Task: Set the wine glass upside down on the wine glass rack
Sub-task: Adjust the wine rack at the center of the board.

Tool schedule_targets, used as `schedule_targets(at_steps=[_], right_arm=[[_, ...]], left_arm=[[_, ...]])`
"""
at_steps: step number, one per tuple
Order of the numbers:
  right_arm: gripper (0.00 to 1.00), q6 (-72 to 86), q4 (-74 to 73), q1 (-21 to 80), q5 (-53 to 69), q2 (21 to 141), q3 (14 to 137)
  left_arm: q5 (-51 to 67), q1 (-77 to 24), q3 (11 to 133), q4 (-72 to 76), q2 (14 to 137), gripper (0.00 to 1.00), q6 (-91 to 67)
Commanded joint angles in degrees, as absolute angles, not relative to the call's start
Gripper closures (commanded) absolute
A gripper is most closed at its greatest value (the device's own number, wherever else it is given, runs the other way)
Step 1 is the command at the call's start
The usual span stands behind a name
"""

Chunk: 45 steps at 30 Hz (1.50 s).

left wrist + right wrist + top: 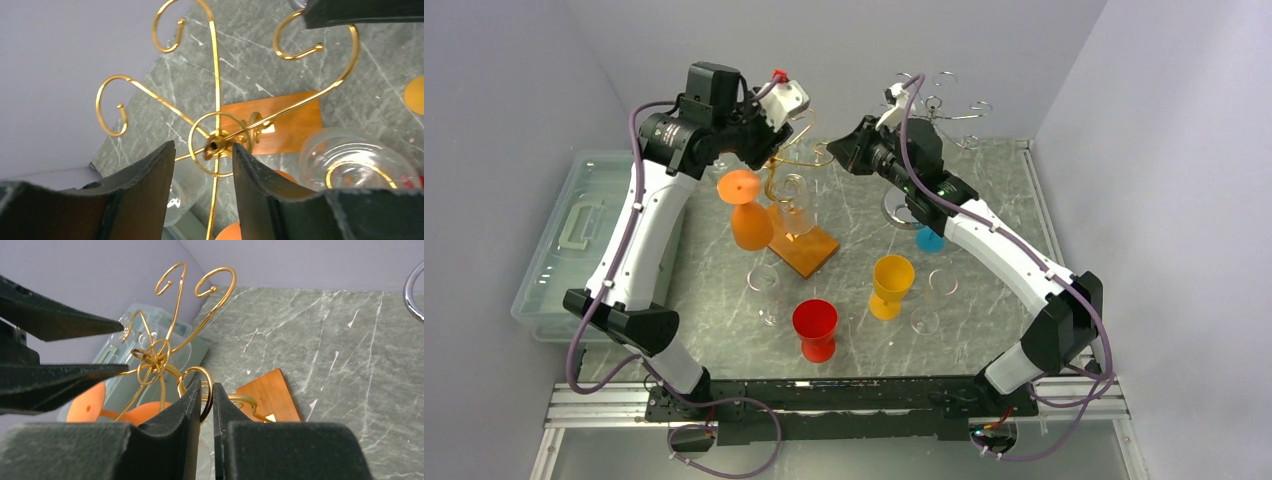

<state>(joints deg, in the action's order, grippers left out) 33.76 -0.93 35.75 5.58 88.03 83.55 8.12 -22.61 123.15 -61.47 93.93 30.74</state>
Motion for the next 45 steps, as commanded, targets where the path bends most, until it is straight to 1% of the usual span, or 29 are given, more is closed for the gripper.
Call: schedule_targets(at_steps=[1, 7, 12, 18, 24, 28, 31, 33, 45], right_arm=[[1.0, 34.62, -5.36, 37.0, 3.05, 88.08, 81.73], [1.0, 34.16, -7.49, 37.0, 1.31, 88.14, 82.18], [1.0, 33.57, -8.74, 36.98, 0.24, 88.64, 82.54], [1.0, 33.58, -8.68, 37.0, 0.26, 88.86, 82.18], [1.0, 33.07, -9.59, 37.0, 0.17, 88.38, 82.09], [1.0, 33.15, -9.39, 37.0, -1.89, 86.94, 81.0], [1.0, 33.58, -9.1, 37.07, -1.97, 86.1, 80.16], [1.0, 33.87, -9.02, 37.21, -2.3, 85.42, 79.44], [1.0, 35.45, -6.6, 40.4, -2.47, 82.5, 74.18]], left_arm=[[10.61, -24.93, 123.19, -64.02, 92.56, 0.49, 30.23], [8.74, -25.84, 122.97, -64.53, 92.58, 0.52, 30.92], [10.15, -25.88, 125.02, -67.53, 93.01, 0.52, 31.71], [11.12, -26.51, 121.5, -65.51, 92.56, 0.53, 29.79], [7.84, -27.16, 122.83, -64.73, 94.87, 0.5, 28.04], [1.35, -27.25, 124.49, -64.87, 97.11, 0.51, 27.78], [0.18, -27.24, 125.27, -65.23, 98.52, 0.52, 27.84], [-2.58, -27.25, 124.97, -64.49, 98.99, 0.53, 28.07], [-5.91, -26.94, 123.7, -60.43, 100.23, 0.53, 29.66]])
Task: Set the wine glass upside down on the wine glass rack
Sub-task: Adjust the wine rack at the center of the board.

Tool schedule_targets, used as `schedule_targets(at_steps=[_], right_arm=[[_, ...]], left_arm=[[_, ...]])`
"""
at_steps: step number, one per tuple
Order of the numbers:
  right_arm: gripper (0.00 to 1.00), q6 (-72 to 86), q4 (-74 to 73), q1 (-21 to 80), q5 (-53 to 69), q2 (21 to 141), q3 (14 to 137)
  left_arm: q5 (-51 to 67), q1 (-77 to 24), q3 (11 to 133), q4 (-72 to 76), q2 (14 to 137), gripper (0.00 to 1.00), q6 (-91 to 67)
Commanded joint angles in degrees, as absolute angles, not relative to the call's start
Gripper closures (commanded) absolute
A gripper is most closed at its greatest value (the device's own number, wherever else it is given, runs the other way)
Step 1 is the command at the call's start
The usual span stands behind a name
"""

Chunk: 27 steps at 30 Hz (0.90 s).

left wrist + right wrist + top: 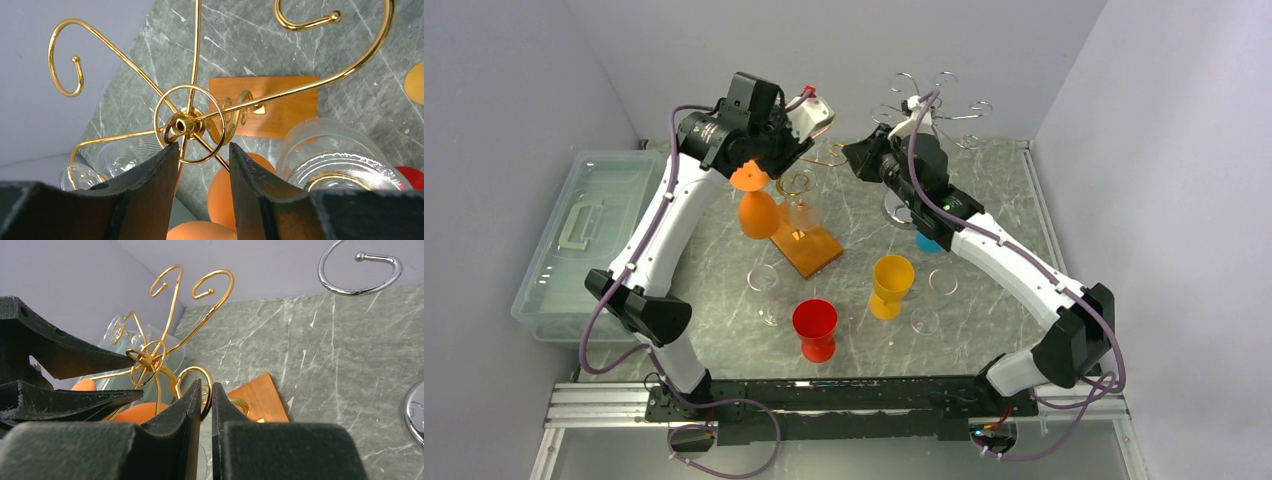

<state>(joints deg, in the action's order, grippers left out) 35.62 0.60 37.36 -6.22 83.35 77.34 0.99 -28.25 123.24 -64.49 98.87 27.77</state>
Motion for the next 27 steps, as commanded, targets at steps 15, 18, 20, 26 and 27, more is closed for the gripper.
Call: schedule_targets(at_steps=[15, 18, 20, 26, 27], right_arm=[[1.0, 35.95, -5.79, 42.45, -2.96, 82.24, 71.89], [1.0, 36.01, -5.59, 42.58, -2.47, 81.85, 71.85], [1.0, 35.84, -5.35, 42.94, -2.37, 81.61, 71.44], [1.0, 35.79, -4.71, 45.22, -3.03, 81.41, 70.59], [1.0, 35.69, -4.63, 45.69, -3.19, 81.45, 70.46]], left_arm=[[-4.42, -24.39, 125.78, -57.22, 104.14, 0.53, 31.74], [-4.65, -24.26, 126.83, -56.91, 105.01, 0.53, 31.84], [-4.89, -24.13, 126.17, -55.86, 104.83, 0.53, 32.19], [-4.86, -23.36, 124.9, -54.93, 104.13, 0.52, 32.74], [-4.84, -23.18, 124.71, -54.87, 103.96, 0.52, 32.84]])
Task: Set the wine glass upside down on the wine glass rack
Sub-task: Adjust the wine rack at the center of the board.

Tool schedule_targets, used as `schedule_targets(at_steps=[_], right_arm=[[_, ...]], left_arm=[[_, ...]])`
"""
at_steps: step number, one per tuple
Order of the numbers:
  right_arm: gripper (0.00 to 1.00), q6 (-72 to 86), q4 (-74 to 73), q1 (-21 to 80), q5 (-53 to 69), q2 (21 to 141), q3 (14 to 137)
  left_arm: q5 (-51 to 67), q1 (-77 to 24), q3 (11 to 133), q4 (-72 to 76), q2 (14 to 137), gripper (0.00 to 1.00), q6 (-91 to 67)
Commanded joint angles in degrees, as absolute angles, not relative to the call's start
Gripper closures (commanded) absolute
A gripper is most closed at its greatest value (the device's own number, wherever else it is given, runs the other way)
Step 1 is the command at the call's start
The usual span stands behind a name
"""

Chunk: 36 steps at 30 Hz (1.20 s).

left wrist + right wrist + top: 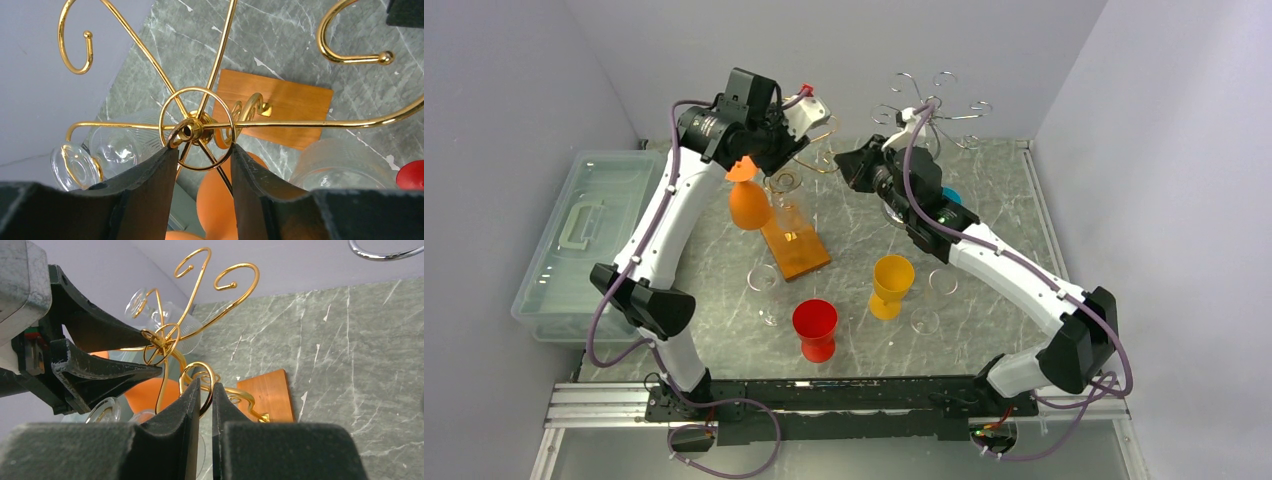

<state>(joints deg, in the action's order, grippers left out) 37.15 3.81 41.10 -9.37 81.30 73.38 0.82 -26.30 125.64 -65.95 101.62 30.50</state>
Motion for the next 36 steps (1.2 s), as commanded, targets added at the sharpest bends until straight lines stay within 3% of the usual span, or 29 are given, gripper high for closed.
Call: schedule_targets(at_steps=[1, 14, 36], right_arm=[[1.0, 35.68, -4.56, 46.13, -3.23, 81.48, 70.36], [1.0, 35.8, -4.04, 50.82, -5.72, 81.41, 68.7], [1.0, 37.8, -3.47, 56.52, -9.45, 79.92, 65.13]], left_arm=[[-4.96, -23.0, 124.33, -54.62, 103.67, 0.52, 33.01], [0.87, -17.6, 119.21, -52.25, 98.24, 0.51, 36.55], [6.76, -16.87, 127.04, -50.57, 104.61, 0.52, 37.45]])
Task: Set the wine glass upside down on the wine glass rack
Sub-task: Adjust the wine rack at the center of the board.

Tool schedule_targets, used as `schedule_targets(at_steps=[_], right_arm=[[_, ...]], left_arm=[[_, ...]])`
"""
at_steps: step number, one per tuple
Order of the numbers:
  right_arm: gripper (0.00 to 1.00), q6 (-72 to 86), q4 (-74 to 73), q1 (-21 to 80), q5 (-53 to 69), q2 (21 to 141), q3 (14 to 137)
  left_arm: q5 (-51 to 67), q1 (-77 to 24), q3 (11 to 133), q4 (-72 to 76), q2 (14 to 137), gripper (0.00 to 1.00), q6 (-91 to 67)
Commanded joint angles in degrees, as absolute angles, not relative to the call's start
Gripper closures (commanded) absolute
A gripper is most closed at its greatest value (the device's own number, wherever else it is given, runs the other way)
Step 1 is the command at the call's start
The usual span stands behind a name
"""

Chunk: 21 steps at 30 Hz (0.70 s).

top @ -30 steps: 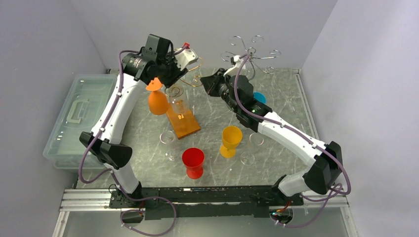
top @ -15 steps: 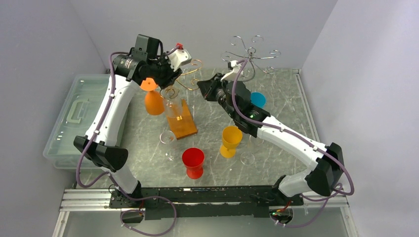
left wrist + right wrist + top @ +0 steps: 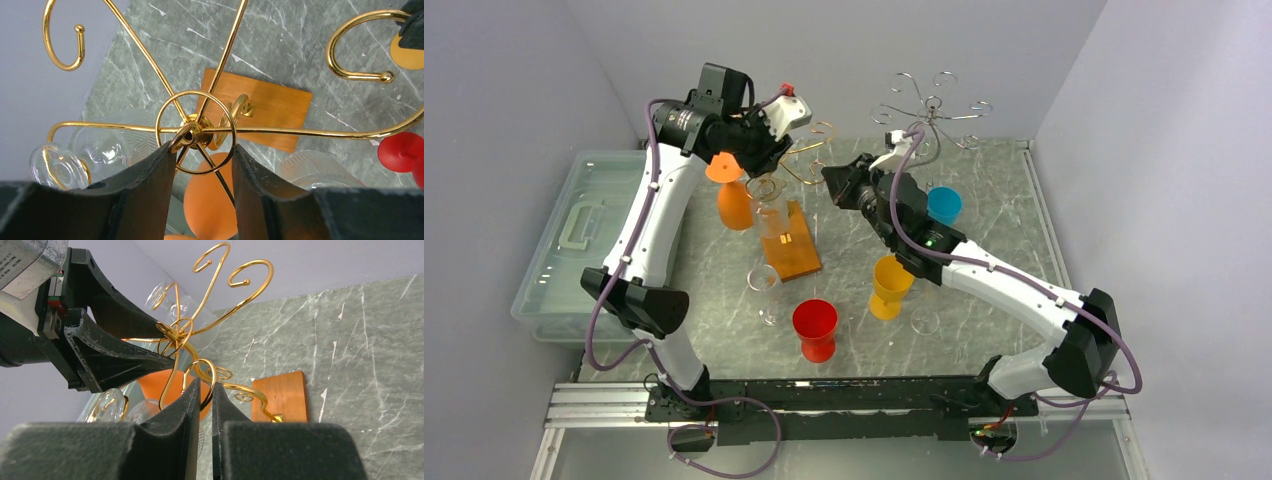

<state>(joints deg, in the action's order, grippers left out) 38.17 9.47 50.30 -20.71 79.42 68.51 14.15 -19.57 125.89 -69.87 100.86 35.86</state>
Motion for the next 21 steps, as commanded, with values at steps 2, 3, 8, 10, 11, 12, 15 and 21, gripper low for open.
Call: schedule_targets(at_steps=[2, 3, 8, 10, 11, 12, 15, 21], right_arm=[[1.0, 37.81, -3.28, 57.04, -9.12, 80.07, 65.17], [1.0, 37.71, -3.66, 57.12, -8.98, 80.2, 65.39], [0.79, 34.33, -8.36, 55.88, -11.57, 79.1, 69.01], [0.69, 33.19, -9.49, 54.1, -11.05, 77.7, 70.41], [0.63, 32.54, -10.13, 52.99, -10.4, 77.15, 71.24], [0.59, 31.99, -11.16, 51.44, -9.69, 76.75, 72.38], [0.54, 30.08, -14.01, 48.03, -7.21, 76.06, 76.07], [0.54, 27.34, -17.51, 40.83, -0.41, 78.95, 84.28]], left_arm=[[7.3, -16.87, 126.99, -50.8, 104.35, 0.52, 37.57], [7.79, -16.87, 126.89, -50.95, 104.1, 0.52, 37.53], [10.43, -16.87, 123.27, -50.4, 100.82, 0.52, 38.54], [11.14, -16.87, 121.53, -50.25, 99.62, 0.52, 39.2], [11.28, -16.87, 120.9, -50.19, 99.21, 0.52, 39.46], [11.4, -16.87, 120.28, -50.16, 98.84, 0.52, 39.79], [11.59, -16.87, 118.99, -49.92, 98.31, 0.52, 40.08], [12.26, -16.87, 119.35, -50.36, 98.41, 0.53, 39.9]])
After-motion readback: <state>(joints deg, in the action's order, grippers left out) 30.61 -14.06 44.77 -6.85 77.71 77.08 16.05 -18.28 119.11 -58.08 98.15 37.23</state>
